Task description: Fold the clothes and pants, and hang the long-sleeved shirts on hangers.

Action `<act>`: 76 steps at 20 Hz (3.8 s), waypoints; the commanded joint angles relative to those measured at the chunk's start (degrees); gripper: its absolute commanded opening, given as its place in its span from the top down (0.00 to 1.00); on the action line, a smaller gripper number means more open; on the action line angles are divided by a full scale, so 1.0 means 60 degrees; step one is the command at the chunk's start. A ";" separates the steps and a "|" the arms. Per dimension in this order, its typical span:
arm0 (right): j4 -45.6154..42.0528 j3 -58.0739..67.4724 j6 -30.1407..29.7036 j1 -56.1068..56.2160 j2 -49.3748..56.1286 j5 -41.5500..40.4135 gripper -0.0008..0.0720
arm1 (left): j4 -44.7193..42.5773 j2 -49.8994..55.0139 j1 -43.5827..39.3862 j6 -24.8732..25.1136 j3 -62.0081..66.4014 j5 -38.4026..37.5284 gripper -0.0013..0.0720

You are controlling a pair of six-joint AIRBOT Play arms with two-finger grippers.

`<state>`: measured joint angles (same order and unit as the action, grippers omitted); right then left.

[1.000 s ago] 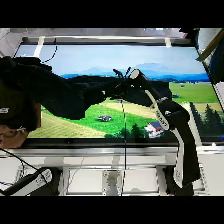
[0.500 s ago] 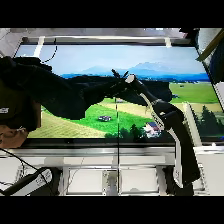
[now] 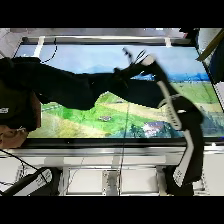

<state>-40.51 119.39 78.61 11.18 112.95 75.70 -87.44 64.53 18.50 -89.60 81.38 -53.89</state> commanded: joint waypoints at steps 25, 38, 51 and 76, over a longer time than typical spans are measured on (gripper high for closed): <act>-0.6808 -0.8976 -0.0739 -0.4350 -0.8936 0.1359 0.35 | -0.2750 -0.0481 0.0011 -0.0073 -0.3504 -0.2634 0.93; -0.3949 -1.3741 -0.2528 -0.9570 -0.7887 0.0404 0.24 | -0.2856 -0.0481 0.0022 -0.0073 -0.3504 -0.2634 0.93; -0.4437 -1.2546 -0.2535 -0.7235 -0.7038 0.0583 0.96 | -0.2954 -0.0517 0.0036 -0.0073 -0.3497 -0.2674 0.93; -0.6583 -1.1978 -0.2208 -1.1027 -0.9165 -0.0229 0.24 | -0.3967 -0.1810 0.0022 -0.0969 -0.7063 -0.3180 0.03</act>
<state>-83.92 44.99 64.88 -54.52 58.00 73.54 -113.38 53.91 18.70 -95.44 36.53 -71.33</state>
